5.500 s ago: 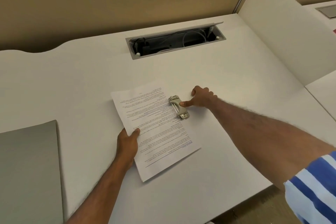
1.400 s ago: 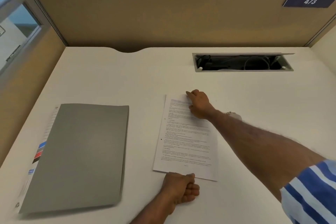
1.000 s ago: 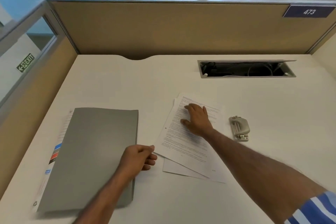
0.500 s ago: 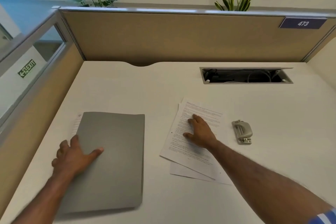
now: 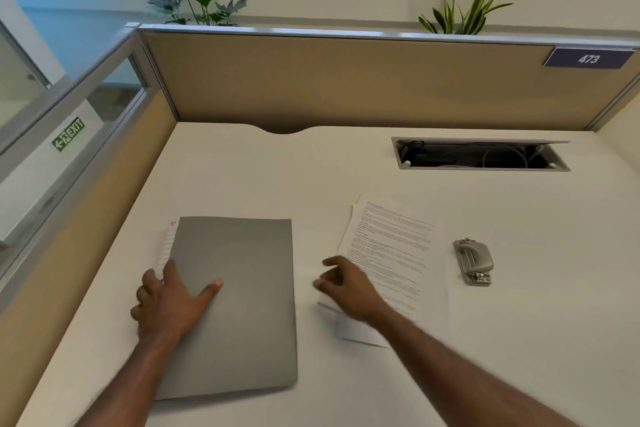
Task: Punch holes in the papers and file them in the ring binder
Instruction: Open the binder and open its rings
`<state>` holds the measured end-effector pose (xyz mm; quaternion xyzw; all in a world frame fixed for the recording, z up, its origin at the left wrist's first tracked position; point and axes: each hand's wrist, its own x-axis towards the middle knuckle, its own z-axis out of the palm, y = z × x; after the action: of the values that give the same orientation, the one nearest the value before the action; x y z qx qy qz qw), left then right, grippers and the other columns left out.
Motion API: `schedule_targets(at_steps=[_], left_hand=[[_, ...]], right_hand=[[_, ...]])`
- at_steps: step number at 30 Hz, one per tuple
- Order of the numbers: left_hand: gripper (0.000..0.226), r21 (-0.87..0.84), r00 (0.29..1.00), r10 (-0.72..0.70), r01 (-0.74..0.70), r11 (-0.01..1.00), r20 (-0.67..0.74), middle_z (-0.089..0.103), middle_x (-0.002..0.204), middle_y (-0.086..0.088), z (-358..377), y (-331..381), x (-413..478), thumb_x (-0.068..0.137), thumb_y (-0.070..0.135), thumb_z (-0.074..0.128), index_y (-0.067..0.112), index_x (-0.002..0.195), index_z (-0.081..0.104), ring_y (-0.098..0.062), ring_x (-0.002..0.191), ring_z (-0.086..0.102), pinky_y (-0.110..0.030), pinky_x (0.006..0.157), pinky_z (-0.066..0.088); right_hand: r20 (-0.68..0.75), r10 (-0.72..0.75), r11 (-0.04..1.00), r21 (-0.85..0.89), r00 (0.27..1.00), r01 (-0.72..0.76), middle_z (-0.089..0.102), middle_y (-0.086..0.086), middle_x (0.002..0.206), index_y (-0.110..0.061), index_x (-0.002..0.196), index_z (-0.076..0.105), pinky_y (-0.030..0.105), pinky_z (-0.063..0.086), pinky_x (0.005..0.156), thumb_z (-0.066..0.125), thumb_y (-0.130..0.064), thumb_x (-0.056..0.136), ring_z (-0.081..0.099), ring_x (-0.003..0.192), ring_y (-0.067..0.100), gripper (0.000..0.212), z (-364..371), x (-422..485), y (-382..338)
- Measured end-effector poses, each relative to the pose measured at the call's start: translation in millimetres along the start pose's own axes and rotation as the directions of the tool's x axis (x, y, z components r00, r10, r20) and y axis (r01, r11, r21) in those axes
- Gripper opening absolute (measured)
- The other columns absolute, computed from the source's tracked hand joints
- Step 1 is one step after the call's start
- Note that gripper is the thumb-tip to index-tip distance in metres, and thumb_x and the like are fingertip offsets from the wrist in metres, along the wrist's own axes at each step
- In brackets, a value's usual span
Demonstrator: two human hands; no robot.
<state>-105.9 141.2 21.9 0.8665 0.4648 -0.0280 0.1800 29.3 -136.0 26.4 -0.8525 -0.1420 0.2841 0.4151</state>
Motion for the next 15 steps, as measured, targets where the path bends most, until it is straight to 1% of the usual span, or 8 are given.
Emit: schedule_targets(at_steps=[1, 3, 5, 7, 9, 12, 14, 15], left_hand=[[0.105, -0.007, 1.000, -0.001, 0.001, 1.000, 0.007, 0.025, 0.147, -0.021, 1, 3, 0, 0.068, 0.076, 0.061, 0.018, 0.148, 0.024, -0.042, 0.131, 0.032, -0.056, 0.102, 0.033], [0.106, -0.005, 1.000, 0.009, -0.009, 1.000, 0.009, 0.024, 0.147, -0.020, 2, 10, 0, 0.069, 0.077, 0.060, 0.018, 0.148, 0.023, -0.042, 0.131, 0.031, -0.056, 0.102, 0.033], [0.105, 0.005, 1.000, 0.029, -0.029, 1.000, 0.008, 0.023, 0.148, -0.021, 5, 16, 0, 0.069, 0.077, 0.059, 0.018, 0.148, 0.023, -0.042, 0.131, 0.030, -0.056, 0.102, 0.032], [0.104, 0.008, 0.999, 0.048, -0.048, 0.999, 0.006, 0.022, 0.149, -0.021, 7, 22, -1, 0.070, 0.077, 0.058, 0.018, 0.148, 0.024, -0.042, 0.132, 0.029, -0.056, 0.103, 0.032], [0.104, 0.001, 0.998, 0.069, -0.069, 0.998, 0.014, 0.022, 0.150, -0.020, 8, 26, -1, 0.070, 0.077, 0.058, 0.019, 0.149, 0.023, -0.041, 0.134, 0.028, -0.055, 0.104, 0.031], [0.102, -0.033, 0.995, 0.096, -0.094, 0.995, 0.039, 0.018, 0.154, -0.018, 10, 30, -1, 0.072, 0.077, 0.056, 0.020, 0.149, 0.022, -0.039, 0.137, 0.025, -0.055, 0.107, 0.029], [0.101, -0.087, 0.992, 0.110, -0.105, 0.991, 0.060, 0.013, 0.156, -0.016, 11, 30, -2, 0.073, 0.076, 0.057, 0.020, 0.150, 0.021, -0.037, 0.141, 0.023, -0.054, 0.109, 0.028], [0.102, -0.131, 0.990, 0.121, -0.111, 0.985, 0.068, 0.011, 0.158, -0.014, 10, 30, -3, 0.073, 0.075, 0.058, 0.021, 0.151, 0.021, -0.036, 0.142, 0.022, -0.054, 0.111, 0.028]], right_hand=[[0.046, 0.027, 0.998, 0.055, 0.999, -0.030, 0.066, -0.002, 0.109, -0.020, 0.129, 0.052, 0.032, 0.053, 0.090, 0.074, -0.037, 0.082, 0.065, 0.094, 0.012, 0.054, 14, -5, -7], [0.100, 0.064, 0.992, 0.105, 0.993, -0.074, 0.061, 0.000, 0.120, -0.023, 0.134, 0.046, 0.032, 0.051, 0.095, 0.074, -0.042, 0.080, 0.062, 0.104, 0.014, 0.064, 38, -13, -16], [0.088, 0.088, 0.990, 0.106, 0.992, -0.098, 0.056, 0.001, 0.129, -0.024, 0.138, 0.041, 0.034, 0.048, 0.100, 0.073, -0.045, 0.079, 0.058, 0.114, 0.017, 0.070, 52, -17, -21], [0.040, 0.110, 0.988, 0.100, 0.993, -0.114, 0.052, 0.003, 0.134, -0.023, 0.139, 0.040, 0.033, 0.046, 0.102, 0.072, -0.044, 0.080, 0.053, 0.120, 0.019, 0.071, 55, -19, -24], [0.000, 0.124, 0.985, 0.120, 0.992, -0.123, 0.050, 0.004, 0.137, -0.022, 0.140, 0.039, 0.033, 0.045, 0.103, 0.072, -0.042, 0.081, 0.052, 0.122, 0.020, 0.071, 53, -19, -25], [-0.044, 0.154, 0.973, 0.179, 0.987, -0.143, 0.049, 0.004, 0.138, -0.020, 0.143, 0.034, 0.029, 0.046, 0.096, 0.073, -0.041, 0.082, 0.054, 0.117, 0.017, 0.075, 46, -20, -25], [-0.060, 0.183, 0.964, 0.206, 0.981, -0.167, 0.050, 0.005, 0.137, -0.017, 0.144, 0.033, 0.029, 0.048, 0.093, 0.072, -0.042, 0.083, 0.055, 0.117, 0.018, 0.077, 42, -20, -24], [-0.062, 0.188, 0.963, 0.210, 0.980, -0.171, 0.052, 0.004, 0.134, -0.016, 0.144, 0.035, 0.025, 0.049, 0.089, 0.071, -0.042, 0.083, 0.056, 0.114, 0.016, 0.076, 40, -20, -23]])
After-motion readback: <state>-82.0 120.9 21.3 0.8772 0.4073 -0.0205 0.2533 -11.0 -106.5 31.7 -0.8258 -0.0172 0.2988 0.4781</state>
